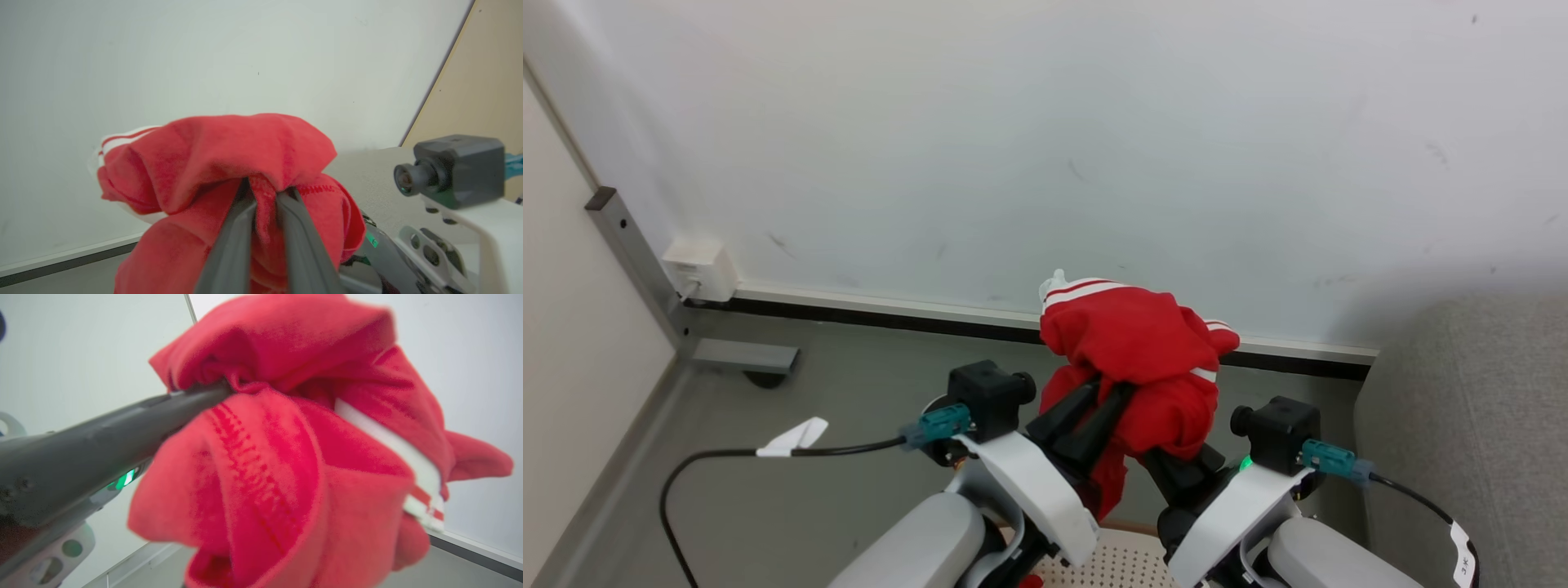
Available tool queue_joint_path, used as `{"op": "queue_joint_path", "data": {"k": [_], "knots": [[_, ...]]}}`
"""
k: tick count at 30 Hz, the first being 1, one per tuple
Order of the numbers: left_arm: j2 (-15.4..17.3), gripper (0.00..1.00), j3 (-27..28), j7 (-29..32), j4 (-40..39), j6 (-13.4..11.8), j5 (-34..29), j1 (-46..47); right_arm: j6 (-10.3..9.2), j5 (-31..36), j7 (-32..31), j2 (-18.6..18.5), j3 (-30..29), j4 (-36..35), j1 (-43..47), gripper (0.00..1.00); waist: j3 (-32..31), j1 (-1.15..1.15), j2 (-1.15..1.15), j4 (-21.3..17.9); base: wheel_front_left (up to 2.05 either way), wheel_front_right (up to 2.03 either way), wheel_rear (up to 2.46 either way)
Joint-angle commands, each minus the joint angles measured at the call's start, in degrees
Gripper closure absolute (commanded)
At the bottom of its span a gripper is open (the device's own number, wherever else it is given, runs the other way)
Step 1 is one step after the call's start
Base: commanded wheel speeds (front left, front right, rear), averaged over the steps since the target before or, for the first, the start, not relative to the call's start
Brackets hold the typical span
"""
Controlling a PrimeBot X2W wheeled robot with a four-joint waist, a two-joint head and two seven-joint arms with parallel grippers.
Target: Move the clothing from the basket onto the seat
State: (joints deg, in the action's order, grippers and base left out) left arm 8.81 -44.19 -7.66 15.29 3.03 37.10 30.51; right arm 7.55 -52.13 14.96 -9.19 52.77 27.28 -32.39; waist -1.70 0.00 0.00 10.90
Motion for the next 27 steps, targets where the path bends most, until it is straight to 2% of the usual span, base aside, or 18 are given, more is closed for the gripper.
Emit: {"op": "queue_joint_path", "data": {"k": [1, 7, 13, 14, 15, 16, 27], "knots": [[0.7, 1.0, 0.4, -0.3, 0.4, -0.3, 0.6, -0.5, -0.12, 0.7, 0.3, -0.4, -0.5, -0.6, 0.8, 1.0, 0.0, 0.0, 0.0, -0.5, 0.0, 0.0, 0.0], [1.3, 1.0, 1.4, -0.9, 0.5, -1.3, 1.3, -1.3, -0.12, 1.9, 0.3, -1.7, -2.3, -1.9, 2.3, 1.0, 0.1, 0.0, 0.0, -2.1, 0.0, 0.0, 0.0], [1.3, 1.0, 0.8, -0.1, 0.7, -1.4, 1.9, -1.8, -0.13, 4.3, 0.3, -4.0, -7.8, -4.1, 4.6, 1.0, 0.2, 0.0, 0.0, -4.1, 0.0, 0.0, 0.0], [1.2, 0.69, 0.9, -0.3, 0.7, -1.5, 1.9, -1.8, -0.14, 4.8, 0.3, -4.3, -8.7, -4.4, 5.0, 1.0, 0.3, 0.0, 0.0, -4.6, 0.0, 0.0, 0.0], [1.0, 0.03, 1.0, -0.3, 0.7, -1.6, 2.3, -2.0, -0.14, 5.4, 0.3, -4.7, -9.5, -4.8, 5.2, 1.0, 0.3, 0.0, 0.0, -5.1, 0.0, 0.0, 0.0], [0.8, 0.0, 1.1, 0.0, 0.6, -1.5, 2.6, -2.2, -0.14, 5.9, 0.3, -5.1, -10.3, -5.2, 5.3, 1.0, 0.4, 0.0, 0.0, -5.7, 0.0, 0.0, 0.0], [2.0, 0.0, 0.1, -0.6, -1.3, -1.6, 1.3, -2.9, -0.13, 9.9, 0.3, -7.9, -16.9, -8.7, 4.2, 1.0, 1.6, 0.0, 0.0, -13.8, 0.0, 0.0, 0.0]]}}
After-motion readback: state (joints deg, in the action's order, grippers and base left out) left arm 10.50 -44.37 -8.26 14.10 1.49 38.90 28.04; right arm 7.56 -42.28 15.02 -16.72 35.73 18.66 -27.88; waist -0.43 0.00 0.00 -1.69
